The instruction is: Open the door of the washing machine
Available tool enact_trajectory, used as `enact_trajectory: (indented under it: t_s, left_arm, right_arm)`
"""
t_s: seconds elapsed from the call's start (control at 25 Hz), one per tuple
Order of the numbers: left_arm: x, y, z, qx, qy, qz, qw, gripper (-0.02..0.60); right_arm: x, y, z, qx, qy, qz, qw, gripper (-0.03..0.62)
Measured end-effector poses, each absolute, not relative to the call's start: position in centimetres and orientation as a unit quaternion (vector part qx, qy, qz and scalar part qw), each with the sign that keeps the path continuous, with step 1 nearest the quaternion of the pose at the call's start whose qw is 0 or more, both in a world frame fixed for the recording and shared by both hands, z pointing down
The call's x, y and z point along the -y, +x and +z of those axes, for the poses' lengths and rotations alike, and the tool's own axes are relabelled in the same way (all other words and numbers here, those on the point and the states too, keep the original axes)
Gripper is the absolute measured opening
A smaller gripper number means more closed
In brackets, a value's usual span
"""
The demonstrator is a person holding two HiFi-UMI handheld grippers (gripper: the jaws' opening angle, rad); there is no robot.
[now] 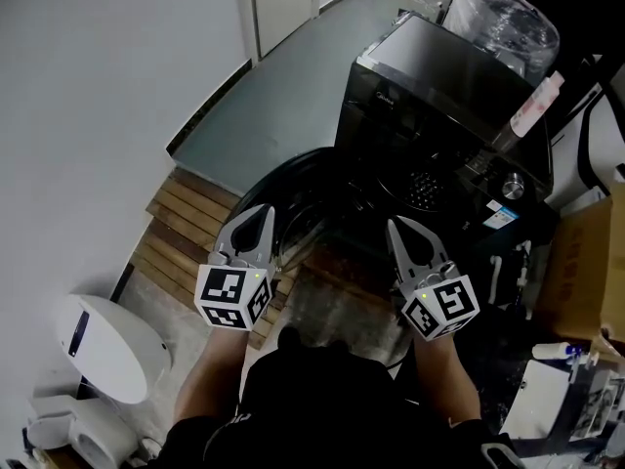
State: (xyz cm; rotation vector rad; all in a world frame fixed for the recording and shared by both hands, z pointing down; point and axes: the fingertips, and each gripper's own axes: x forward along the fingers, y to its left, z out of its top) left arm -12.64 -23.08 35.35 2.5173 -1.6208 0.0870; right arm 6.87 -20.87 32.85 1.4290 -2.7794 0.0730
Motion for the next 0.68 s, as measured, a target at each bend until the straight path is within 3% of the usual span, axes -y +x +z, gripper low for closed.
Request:
enact_trajectory:
  t_s: [0.44,0.68]
  left_arm:
    - [27.2,-14.1,33.8,0.538,0.840,0.046,0.039,0.008]
    - [28.2,-14.8,32.7,0.551,0.831,0.005,0.068,0.008]
  right_arm:
    - [24.2,6.8,31.5,0.893,0.451,0.002,0.010,-0.008]
    - [25.2,7.4,30.3,0.891,0.455,-0.004,0.002,-0.008]
